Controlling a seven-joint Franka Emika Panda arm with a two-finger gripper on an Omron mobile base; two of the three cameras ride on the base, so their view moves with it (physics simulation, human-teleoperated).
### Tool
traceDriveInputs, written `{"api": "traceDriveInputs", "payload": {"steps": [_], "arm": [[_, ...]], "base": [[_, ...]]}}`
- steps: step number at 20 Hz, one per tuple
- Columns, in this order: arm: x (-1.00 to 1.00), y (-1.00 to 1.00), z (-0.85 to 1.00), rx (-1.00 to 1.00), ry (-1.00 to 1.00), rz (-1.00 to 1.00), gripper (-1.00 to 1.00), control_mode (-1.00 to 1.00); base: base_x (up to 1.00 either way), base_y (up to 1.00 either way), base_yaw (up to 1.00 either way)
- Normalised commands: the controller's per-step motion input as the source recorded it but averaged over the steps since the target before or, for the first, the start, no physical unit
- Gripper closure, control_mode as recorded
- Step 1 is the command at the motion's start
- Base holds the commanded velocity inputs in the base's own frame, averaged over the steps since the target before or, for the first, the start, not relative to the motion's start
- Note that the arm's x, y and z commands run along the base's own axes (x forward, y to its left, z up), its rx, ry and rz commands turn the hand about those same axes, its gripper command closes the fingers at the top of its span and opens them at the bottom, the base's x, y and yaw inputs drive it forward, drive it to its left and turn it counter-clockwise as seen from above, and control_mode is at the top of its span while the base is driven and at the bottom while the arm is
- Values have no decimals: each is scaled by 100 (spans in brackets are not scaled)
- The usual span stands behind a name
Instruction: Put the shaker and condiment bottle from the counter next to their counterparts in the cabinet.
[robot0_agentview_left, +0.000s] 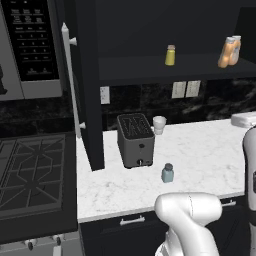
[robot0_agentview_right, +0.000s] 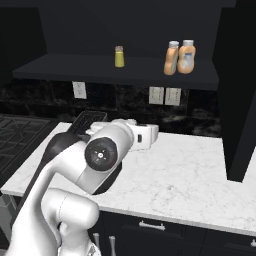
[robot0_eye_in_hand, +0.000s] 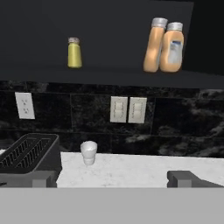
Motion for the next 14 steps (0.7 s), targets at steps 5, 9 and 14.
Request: {"api": "traceDriveInputs", "payload": {"steps": [5,9,14], "arm": [[-26,28,-36,0,2,8,-100,-100],[-11,28,-26,0,1,8,-100,-100],[-7,17,-22,0,2,9,-100,-100]], "base": [[0,0,0],[0,0,0],[0,0,0]]}}
